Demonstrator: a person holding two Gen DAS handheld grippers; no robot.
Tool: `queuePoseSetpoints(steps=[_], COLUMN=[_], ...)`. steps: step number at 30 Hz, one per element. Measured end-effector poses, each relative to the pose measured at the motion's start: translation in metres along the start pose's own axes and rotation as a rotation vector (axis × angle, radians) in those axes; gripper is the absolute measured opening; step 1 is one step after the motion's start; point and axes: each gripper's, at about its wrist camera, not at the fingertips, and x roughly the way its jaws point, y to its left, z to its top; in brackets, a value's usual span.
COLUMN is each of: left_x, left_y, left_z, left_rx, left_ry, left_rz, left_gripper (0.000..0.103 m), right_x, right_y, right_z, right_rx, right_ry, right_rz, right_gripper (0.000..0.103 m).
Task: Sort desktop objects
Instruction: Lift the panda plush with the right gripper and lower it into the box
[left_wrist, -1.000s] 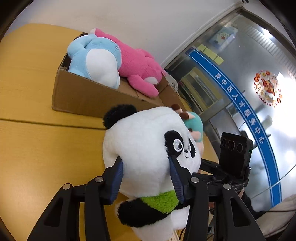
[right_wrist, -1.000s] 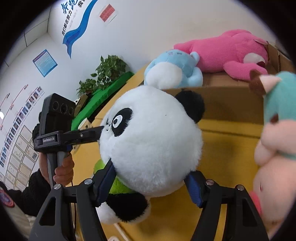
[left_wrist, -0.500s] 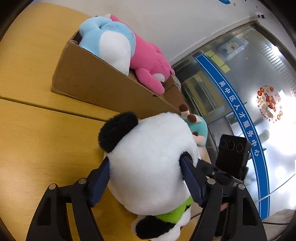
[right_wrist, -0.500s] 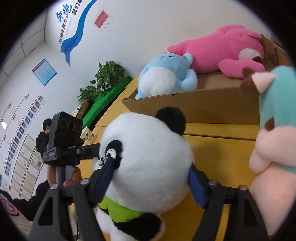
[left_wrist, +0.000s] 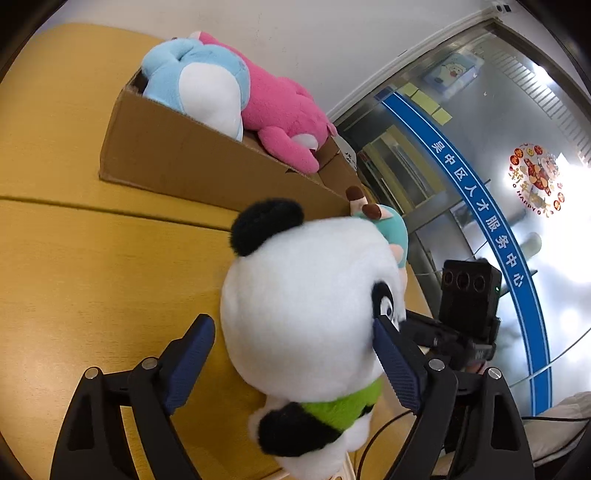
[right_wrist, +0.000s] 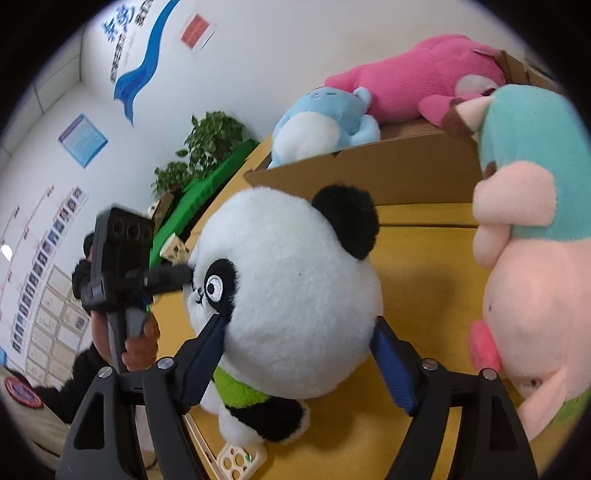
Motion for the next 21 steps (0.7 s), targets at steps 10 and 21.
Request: queuePoseSetpoints(steps=[10, 21], left_x=[0.002, -0.02], left_y=[-0.016, -0.08], left_z=[0.006, 0.113], left_rx=[0.017, 0.222], left_ry=[-0.007, -0.132], left_rz=[-0.003, -0.009], left_gripper=[0.053, 0.052], right_x=[0.005, -0.061], right_y=[-0.001, 0.057], right_z=[-0.001, 0.094], right_rx=[0.016, -0.266], right_ry=[-0.073, -0.257], right_rz=[0.05, -0.053], right_gripper=[0.049, 0.047])
